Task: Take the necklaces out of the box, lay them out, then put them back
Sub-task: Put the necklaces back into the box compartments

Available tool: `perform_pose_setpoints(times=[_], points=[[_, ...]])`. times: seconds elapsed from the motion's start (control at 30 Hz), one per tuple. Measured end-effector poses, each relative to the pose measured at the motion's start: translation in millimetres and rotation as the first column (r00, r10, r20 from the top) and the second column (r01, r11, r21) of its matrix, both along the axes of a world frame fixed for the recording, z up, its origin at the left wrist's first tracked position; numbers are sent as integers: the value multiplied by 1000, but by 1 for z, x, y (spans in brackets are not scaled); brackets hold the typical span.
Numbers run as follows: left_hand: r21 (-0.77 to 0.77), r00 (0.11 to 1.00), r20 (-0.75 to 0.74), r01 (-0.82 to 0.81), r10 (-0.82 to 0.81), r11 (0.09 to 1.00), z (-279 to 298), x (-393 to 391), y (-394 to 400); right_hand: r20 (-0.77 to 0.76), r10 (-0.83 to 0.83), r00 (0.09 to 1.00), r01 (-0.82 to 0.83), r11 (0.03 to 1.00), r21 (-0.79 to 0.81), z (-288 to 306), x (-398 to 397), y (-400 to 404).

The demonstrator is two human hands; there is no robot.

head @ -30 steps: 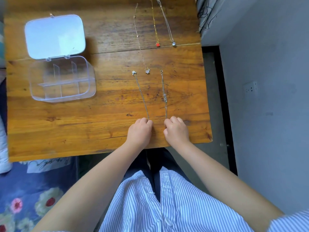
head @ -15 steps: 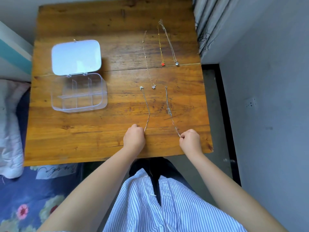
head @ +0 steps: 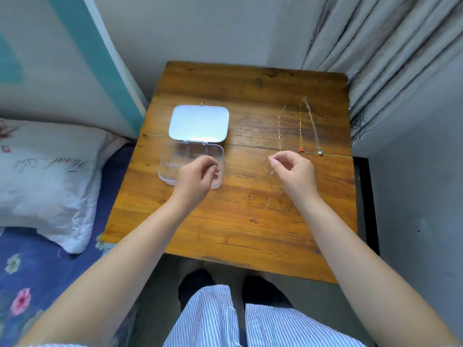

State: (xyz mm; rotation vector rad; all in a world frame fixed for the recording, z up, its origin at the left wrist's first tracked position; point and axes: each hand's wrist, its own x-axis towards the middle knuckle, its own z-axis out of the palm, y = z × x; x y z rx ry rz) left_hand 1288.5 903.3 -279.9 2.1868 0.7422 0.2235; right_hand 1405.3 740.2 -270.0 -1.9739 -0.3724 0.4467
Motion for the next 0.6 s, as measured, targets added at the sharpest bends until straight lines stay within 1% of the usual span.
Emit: perform_pose_setpoints(times=[0.07,0.13,0.27,0.33,0.43,0.5,0.6], points=[[-2,995,93,-36,36,999,12,-5,25,-111,12,994,1,993,119,9,-1,27],[-14,988,147,-34,36,999,22,-10,47,-207,33,978,13,976,219,15,-7,54],[-66,983,182,19,-7,998,33,-20,93,-303,30,953,65,952,300,21,-24,101],[-142,979,202,35,-5,989,33,-24,117,-326,51,944,57,947,316,20,-31,126],[-216,976,218,33,15,976,25,-25,152,-327,54,943,44,957,287,13,-37,164],[-239,973,227,25,30,971,18,-20,172,-331,19,943,73,962,263,6,-37,187],[-286,970,242,38,34,957,10,-6,191,-367,-63,928,165,953,255,-3,-32,209]])
